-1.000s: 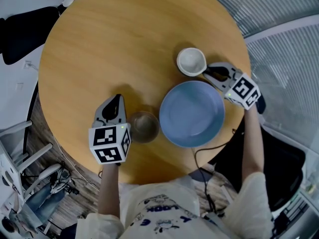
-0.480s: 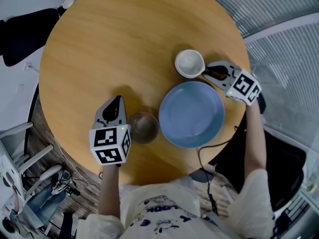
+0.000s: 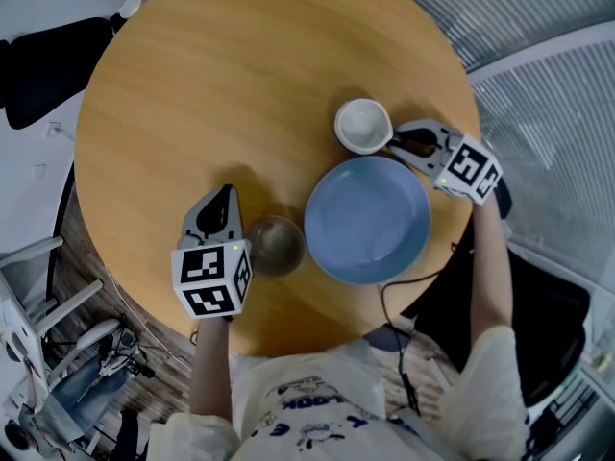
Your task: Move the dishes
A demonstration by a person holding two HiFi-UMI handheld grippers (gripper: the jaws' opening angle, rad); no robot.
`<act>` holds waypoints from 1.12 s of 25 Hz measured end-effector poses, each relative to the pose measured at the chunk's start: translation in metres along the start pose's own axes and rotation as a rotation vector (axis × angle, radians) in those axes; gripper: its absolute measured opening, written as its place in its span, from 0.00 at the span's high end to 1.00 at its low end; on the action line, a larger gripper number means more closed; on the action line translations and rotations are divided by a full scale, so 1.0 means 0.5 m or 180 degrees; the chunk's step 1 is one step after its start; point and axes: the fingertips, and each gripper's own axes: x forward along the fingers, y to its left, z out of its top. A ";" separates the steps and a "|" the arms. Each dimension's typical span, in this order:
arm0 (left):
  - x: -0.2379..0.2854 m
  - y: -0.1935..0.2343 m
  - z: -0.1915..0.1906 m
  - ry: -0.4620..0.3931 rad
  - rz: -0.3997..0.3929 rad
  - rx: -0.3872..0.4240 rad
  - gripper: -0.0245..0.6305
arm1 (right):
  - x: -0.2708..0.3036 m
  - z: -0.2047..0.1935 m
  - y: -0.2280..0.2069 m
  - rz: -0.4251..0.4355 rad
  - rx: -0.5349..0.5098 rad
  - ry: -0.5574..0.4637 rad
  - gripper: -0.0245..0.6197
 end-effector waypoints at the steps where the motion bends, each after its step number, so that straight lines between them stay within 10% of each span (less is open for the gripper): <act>1: 0.000 0.000 0.000 0.0001 0.0001 0.0000 0.96 | 0.000 0.000 0.001 0.0005 0.0007 -0.0005 0.89; 12: 0.002 -0.003 -0.009 0.0000 0.0012 -0.0012 0.96 | 0.008 -0.007 0.006 0.0000 0.0077 0.0019 0.89; 20: -0.015 0.005 0.005 -0.0056 0.0017 -0.0033 0.96 | -0.029 -0.010 -0.004 -0.0229 0.0258 0.0067 0.67; 28: -0.043 0.016 0.028 -0.0214 0.0040 -0.0045 0.96 | -0.116 0.014 -0.048 -0.1098 0.0476 -0.0292 0.67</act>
